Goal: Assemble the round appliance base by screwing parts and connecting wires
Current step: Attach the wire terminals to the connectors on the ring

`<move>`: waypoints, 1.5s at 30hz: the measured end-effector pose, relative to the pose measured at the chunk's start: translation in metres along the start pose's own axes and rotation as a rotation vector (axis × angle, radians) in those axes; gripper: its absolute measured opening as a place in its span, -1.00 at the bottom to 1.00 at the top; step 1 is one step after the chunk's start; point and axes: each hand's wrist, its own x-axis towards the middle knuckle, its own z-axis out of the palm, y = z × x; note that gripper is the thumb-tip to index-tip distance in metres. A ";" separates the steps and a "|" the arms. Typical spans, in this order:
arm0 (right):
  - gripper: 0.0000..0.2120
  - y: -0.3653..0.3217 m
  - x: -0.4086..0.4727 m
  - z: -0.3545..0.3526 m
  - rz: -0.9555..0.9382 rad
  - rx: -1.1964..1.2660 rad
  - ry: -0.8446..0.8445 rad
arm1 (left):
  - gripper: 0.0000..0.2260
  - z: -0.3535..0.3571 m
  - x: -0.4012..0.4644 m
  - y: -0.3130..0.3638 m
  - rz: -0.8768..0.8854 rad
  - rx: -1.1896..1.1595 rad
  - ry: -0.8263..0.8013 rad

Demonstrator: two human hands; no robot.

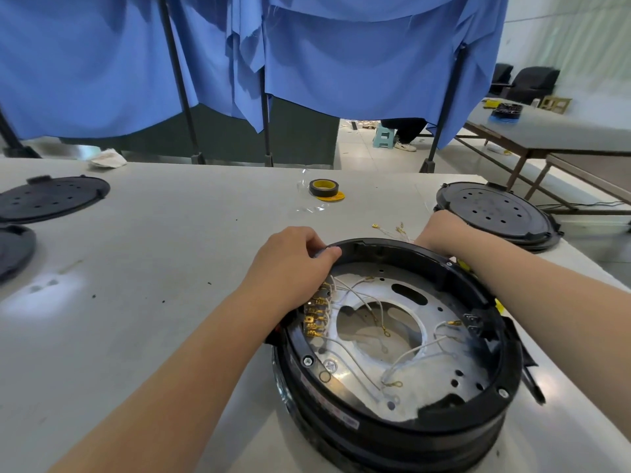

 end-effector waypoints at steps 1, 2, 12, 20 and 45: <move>-0.76 -0.001 0.000 -0.001 0.008 0.005 0.025 | -0.79 0.000 0.000 0.000 -0.002 -0.001 -0.001; -0.74 0.000 -0.001 -0.002 0.012 0.025 0.038 | -0.79 0.000 0.000 0.000 -0.003 -0.001 -0.002; -0.86 -0.008 -0.039 -0.032 -0.164 0.544 0.053 | -0.78 -0.002 -0.002 0.002 -0.009 0.001 -0.016; -0.92 -0.029 -0.122 -0.028 -0.408 0.763 -0.181 | -0.77 -0.004 -0.001 0.004 0.021 -0.007 -0.028; -0.90 -0.032 -0.158 0.002 -0.665 0.380 -0.303 | -0.59 -0.066 -0.001 0.000 -0.133 0.259 -0.637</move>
